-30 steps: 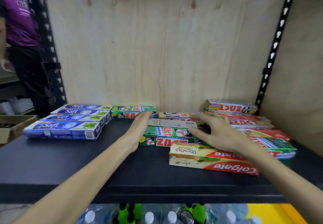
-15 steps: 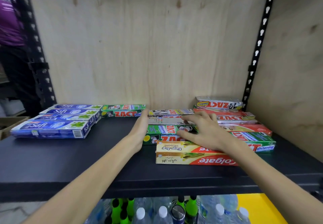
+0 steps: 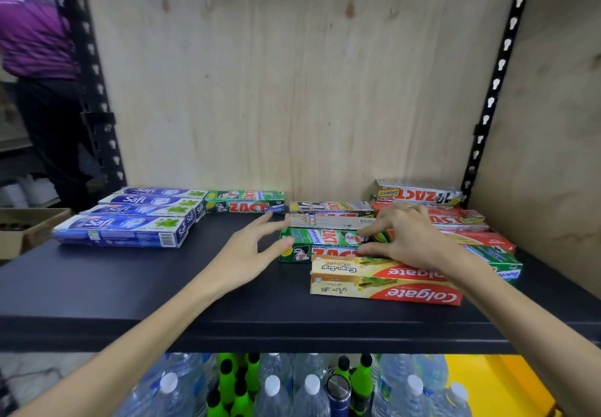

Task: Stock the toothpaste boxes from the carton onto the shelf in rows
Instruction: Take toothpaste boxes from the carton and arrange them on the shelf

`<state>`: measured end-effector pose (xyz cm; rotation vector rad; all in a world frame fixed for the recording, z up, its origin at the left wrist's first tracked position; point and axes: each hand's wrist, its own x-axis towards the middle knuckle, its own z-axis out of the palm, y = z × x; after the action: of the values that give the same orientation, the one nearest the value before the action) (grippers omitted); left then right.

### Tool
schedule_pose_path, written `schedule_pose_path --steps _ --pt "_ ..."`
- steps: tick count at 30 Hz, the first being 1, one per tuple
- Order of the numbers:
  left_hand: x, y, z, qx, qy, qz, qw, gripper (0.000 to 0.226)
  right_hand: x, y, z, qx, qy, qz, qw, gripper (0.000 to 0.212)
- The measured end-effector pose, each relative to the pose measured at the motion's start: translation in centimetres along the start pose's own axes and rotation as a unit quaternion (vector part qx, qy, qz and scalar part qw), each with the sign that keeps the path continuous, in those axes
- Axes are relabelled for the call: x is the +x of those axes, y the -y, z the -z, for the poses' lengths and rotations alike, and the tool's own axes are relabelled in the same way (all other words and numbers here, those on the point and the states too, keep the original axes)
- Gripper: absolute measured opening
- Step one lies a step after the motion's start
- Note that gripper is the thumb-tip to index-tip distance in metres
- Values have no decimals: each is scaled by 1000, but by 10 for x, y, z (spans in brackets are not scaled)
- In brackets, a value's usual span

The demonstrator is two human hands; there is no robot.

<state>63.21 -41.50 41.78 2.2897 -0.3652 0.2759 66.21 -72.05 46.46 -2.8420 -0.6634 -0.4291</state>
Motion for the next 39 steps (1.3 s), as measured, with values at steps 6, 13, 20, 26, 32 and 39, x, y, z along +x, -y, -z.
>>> schedule_pose_path --steps 6,13,20,26,32,39 --pt "-26 19 27 137 -43 -51 988 50 11 30 -8 51 21 40 998 53" --pt "-78 47 76 204 -89 -34 974 41 32 95 -19 108 38 86 990 38" --pt "-131 68 118 139 -143 1 980 37 22 150 -35 100 45 92 990 60" --pt "-153 46 91 117 -254 25 960 28 -35 176 -30 107 -47 36 993 61" --pt "-181 -8 44 22 -179 25 983 69 -77 201 -31 134 -106 -4 985 61" --pt "-168 -21 49 91 -110 45 989 87 -77 203 -37 275 17 52 960 26"
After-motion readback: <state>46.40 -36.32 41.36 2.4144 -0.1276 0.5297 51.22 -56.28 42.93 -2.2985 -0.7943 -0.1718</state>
